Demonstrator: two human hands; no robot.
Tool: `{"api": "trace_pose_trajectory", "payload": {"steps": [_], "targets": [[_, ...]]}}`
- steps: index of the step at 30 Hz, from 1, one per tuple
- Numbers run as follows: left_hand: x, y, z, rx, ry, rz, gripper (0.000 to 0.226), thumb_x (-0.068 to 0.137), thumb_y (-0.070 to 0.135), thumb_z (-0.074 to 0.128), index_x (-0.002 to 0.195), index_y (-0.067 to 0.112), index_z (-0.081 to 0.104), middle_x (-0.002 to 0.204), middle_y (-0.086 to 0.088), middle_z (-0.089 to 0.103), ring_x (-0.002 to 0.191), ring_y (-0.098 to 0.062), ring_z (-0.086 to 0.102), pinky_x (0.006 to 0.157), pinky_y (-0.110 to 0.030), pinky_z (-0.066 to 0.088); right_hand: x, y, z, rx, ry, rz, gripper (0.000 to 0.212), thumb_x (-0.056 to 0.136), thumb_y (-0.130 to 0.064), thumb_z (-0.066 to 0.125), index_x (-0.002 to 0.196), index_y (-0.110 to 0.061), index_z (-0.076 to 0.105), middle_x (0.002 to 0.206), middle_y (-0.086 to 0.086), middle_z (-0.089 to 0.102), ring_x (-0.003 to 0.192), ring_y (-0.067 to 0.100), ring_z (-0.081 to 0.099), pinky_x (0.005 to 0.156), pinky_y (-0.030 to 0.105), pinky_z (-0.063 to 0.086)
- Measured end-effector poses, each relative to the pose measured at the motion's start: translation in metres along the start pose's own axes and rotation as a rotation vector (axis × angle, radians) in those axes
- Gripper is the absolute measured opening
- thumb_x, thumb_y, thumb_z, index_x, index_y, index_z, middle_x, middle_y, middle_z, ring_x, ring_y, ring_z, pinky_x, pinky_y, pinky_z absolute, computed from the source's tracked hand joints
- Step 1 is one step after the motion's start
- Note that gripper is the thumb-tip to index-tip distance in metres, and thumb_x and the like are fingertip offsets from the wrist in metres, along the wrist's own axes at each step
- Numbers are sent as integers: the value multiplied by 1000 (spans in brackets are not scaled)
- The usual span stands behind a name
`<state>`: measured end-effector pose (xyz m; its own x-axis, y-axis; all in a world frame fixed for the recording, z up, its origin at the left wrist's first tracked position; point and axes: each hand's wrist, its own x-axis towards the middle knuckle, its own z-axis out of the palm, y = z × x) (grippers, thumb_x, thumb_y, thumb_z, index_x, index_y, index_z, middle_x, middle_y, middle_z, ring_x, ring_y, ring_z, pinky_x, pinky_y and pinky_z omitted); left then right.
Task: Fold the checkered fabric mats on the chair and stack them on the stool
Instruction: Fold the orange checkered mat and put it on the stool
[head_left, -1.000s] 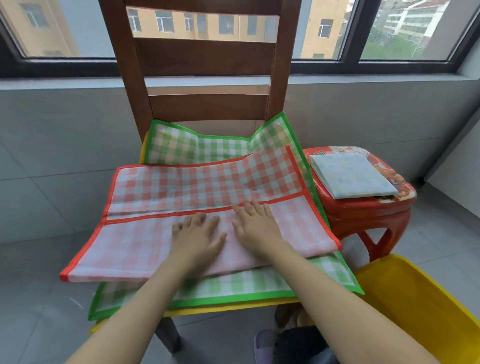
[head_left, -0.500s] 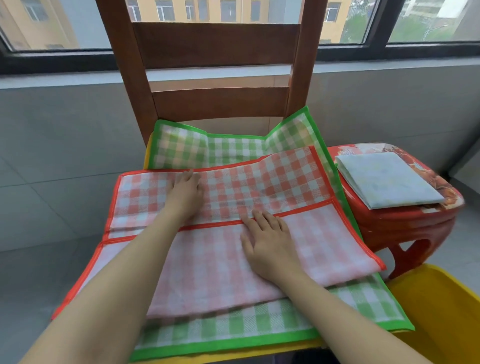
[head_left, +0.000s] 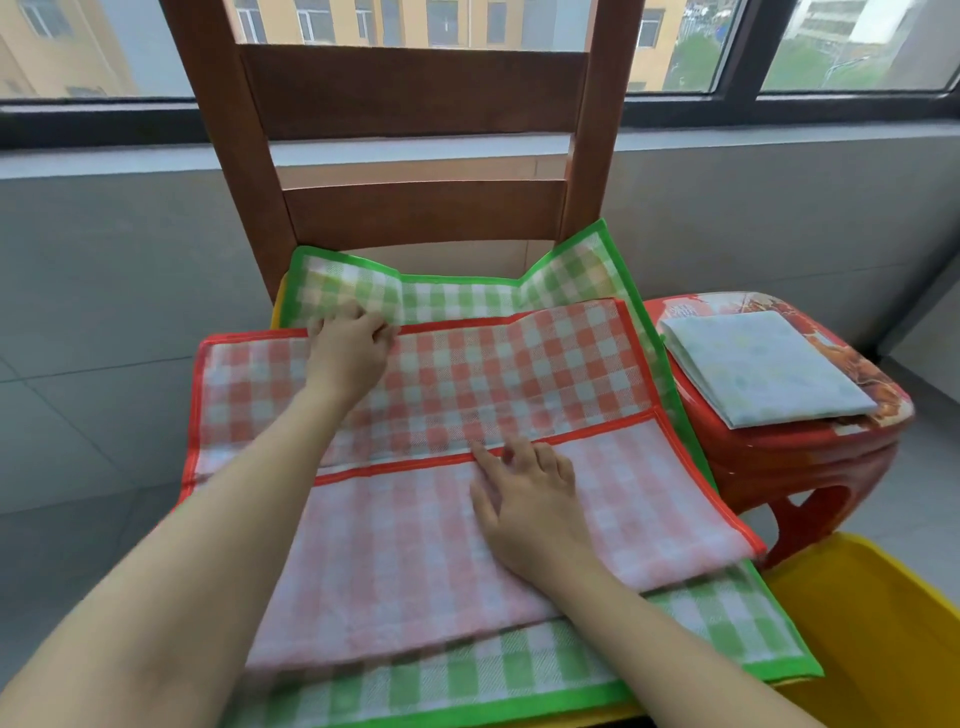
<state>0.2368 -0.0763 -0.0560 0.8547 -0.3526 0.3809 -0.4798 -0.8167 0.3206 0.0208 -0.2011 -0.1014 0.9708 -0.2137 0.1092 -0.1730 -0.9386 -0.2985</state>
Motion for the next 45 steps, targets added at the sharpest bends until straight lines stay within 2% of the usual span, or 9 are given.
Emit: {"api": "trace_pose_trajectory", "payload": {"steps": [5, 10, 14, 17, 20, 23, 27, 37, 45], "targets": [[-22, 16, -49, -72, 164, 84, 28, 95, 28, 50, 98, 11, 72, 93, -9, 61, 95, -27, 51, 78, -31, 19, -3, -2, -2, -63, 78, -26, 48, 93, -39, 32, 136, -24, 45, 125, 2, 57, 113, 26, 49, 96, 40, 37], [-75, 36, -84, -95, 206, 104, 24, 92, 31, 56, 93, 16, 74, 89, -4, 59, 95, -23, 51, 71, -26, 10, -13, -18, -25, 46, 325, -73, 35, 85, -27, 41, 101, -13, 68, 88, 3, 70, 80, 28, 63, 70, 34, 50], [-129, 51, -96, -77, 175, 119, 22, 88, 33, 60, 87, 18, 76, 85, -1, 61, 91, -24, 55, 71, -25, 10, -30, -26, -58, 91, 656, -220, 32, 86, -28, 47, 110, -17, 66, 101, 0, 66, 97, 20, 51, 86, 31, 36], [-171, 61, -97, -26, 136, 104, 22, 80, 36, 58, 78, 22, 76, 78, 0, 62, 79, -26, 60, 67, -26, 9, -43, -25, -72, 80, 734, -318, 31, 86, -31, 48, 110, -22, 66, 106, 0, 64, 103, 18, 43, 86, 32, 30], [-207, 66, -92, -5, 66, 74, 18, 78, 36, 60, 75, 27, 75, 76, 4, 62, 76, -23, 61, 69, -26, 11, -50, -18, -72, 78, 572, -399, 34, 87, -40, 42, 99, -26, 71, 101, -5, 68, 104, 15, 43, 88, 31, 24], [-232, 65, -78, -7, 15, 64, 14, 77, 34, 64, 72, 27, 75, 73, 4, 62, 72, -23, 61, 75, -31, 23, -56, -11, -68, 71, 164, -386, 53, 86, -55, 26, 103, -31, 70, 109, -10, 67, 114, 17, 47, 91, 30, 19], [-246, 59, -62, -47, -32, 10, 15, 84, 33, 64, 83, 25, 77, 83, 1, 64, 86, -24, 58, 77, -31, 23, -60, 1, -56, 21, -176, -348, 34, 93, -49, 44, 115, -33, 65, 122, -11, 62, 121, 14, 42, 101, 30, 26], [-256, 48, -51, -57, -51, 73, 11, 77, 26, 68, 70, 21, 75, 73, 3, 64, 72, -25, 60, 68, -32, 31, -64, 6, -41, 109, -108, -363, 16, 80, -35, 70, 88, -23, 76, 106, -6, 70, 103, 12, 55, 89, 23, 41], [-232, 52, -52, -185, -152, 2, 28, 96, 31, 47, 110, 20, 68, 120, 3, 60, 118, -15, 49, 98, -33, 26, -72, -3, -34, 151, 5, -478, 9, 79, -26, 71, 80, -17, 75, 95, -6, 74, 96, 14, 63, 83, 23, 41]]}}
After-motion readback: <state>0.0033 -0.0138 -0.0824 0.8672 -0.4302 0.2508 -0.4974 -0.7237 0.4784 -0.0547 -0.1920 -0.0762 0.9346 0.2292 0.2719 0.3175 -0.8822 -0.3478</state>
